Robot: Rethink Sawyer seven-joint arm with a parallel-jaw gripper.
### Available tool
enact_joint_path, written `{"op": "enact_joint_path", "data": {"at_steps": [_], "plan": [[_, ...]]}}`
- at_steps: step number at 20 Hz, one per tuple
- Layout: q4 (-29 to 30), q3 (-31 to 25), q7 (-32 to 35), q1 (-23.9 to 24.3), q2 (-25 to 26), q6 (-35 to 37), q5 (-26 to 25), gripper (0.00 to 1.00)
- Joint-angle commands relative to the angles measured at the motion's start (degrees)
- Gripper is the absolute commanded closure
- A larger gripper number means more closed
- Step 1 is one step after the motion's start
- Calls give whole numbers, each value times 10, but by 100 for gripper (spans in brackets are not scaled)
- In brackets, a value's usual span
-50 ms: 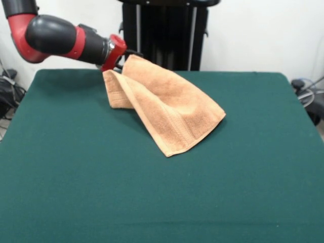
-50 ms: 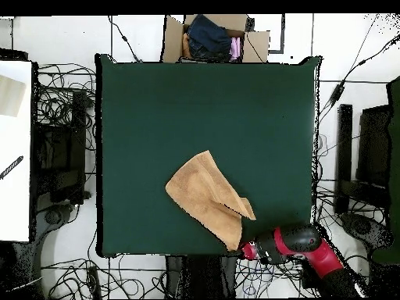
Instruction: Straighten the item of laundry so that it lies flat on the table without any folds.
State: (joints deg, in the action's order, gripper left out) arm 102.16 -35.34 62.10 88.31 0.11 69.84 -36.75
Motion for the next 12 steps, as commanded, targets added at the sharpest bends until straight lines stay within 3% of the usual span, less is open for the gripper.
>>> {"op": "enact_joint_path", "data": {"at_steps": [1,12], "plan": [[-49,-43,-90,-31,-25,34,31,0],[-45,-38,-91,-40,-34,38,52,0]]}}
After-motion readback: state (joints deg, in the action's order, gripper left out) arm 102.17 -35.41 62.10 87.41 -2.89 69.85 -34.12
